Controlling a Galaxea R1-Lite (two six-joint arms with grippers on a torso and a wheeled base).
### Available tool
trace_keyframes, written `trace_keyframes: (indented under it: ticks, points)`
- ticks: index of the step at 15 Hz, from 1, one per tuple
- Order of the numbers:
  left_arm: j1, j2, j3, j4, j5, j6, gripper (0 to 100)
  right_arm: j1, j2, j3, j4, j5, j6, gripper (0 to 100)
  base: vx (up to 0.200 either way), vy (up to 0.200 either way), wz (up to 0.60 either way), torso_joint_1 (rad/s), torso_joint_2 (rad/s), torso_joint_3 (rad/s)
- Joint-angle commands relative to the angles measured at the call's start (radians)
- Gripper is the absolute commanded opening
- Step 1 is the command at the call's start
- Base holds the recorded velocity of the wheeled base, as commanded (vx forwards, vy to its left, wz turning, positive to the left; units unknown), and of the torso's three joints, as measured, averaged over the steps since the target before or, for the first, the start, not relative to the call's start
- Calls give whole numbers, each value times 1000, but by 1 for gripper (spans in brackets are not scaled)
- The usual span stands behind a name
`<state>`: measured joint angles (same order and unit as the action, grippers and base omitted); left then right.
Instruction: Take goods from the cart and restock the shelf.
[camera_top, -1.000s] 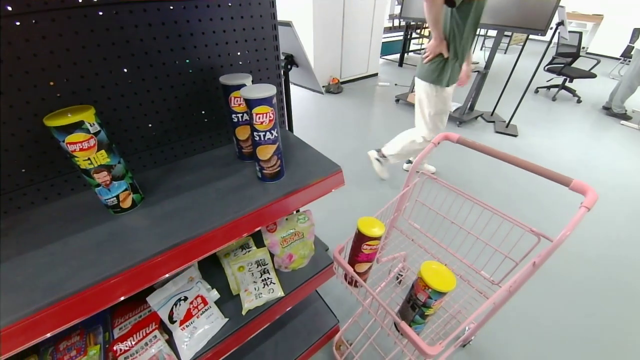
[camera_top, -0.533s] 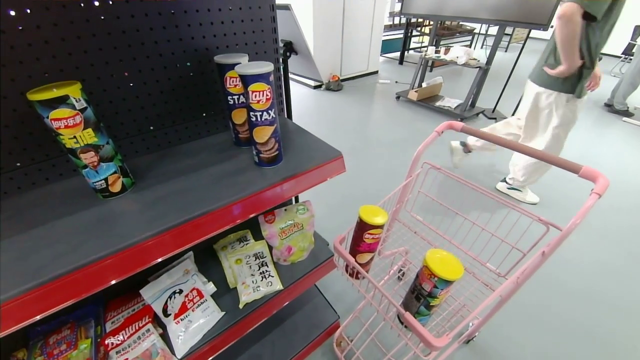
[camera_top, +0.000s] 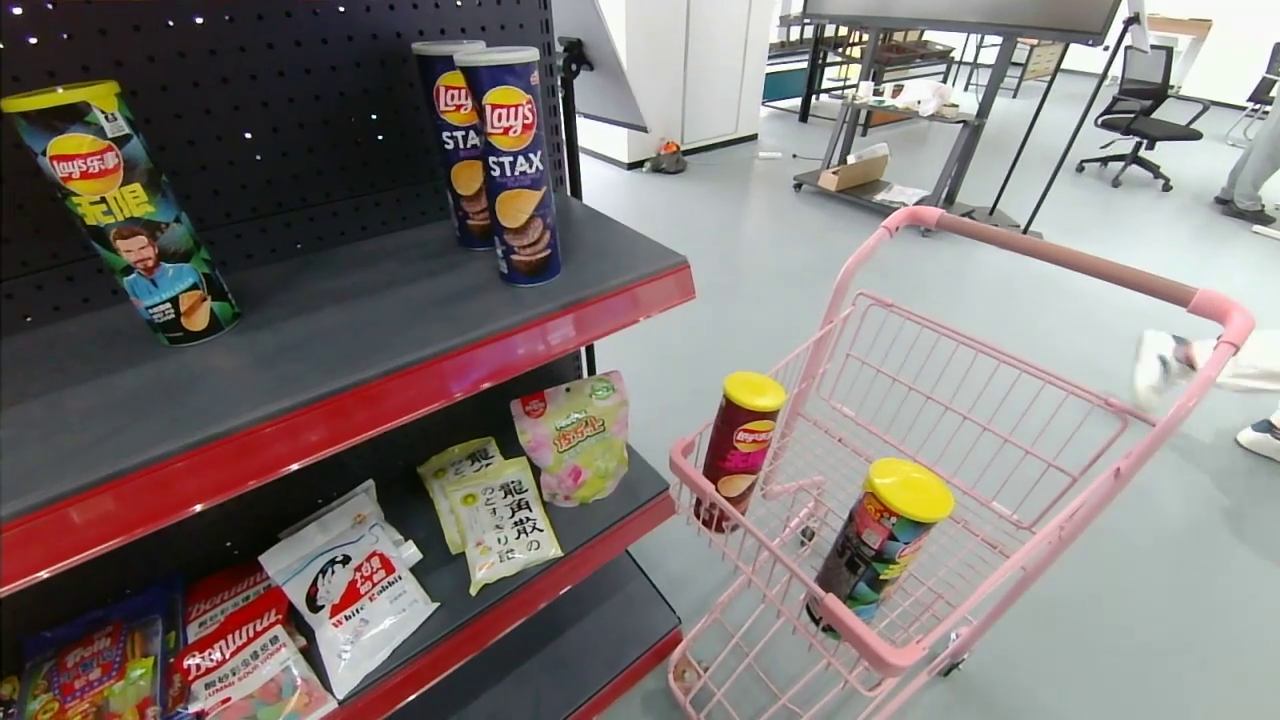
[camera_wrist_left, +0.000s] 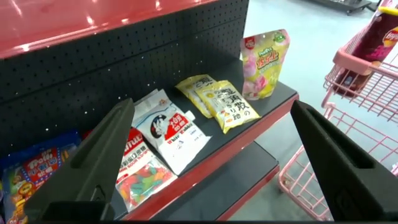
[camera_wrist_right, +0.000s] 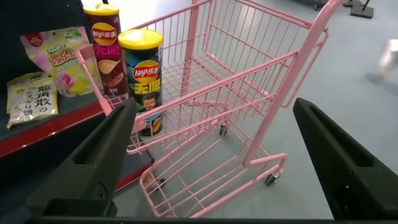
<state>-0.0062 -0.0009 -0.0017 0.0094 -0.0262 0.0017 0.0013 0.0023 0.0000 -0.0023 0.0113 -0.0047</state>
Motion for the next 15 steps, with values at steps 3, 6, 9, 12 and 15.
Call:
trace_keyframes:
  ticks: [3,6,9,12,15]
  points:
    - [2,1,0,1,0,0,100,9,48,-2,-1,15,-1,100,0,0,0,-9,24,19]
    - [0,1,0,1,0,1,100,34,703,-607,-38,87,301,100,0,0,0,0,0,0]
    - [0,1,0,1,-1,1,100,77,981,-472,-163,220,176,100,0,0,0,0,0,0]
    - [2,1,0,1,-1,1,100,80,1292,-212,-620,231,143,100,0,0,0,0,0,0]
    - [2,1,0,1,-1,1,100,100,1515,-123,-884,257,111,100,0,0,0,0,0,0]
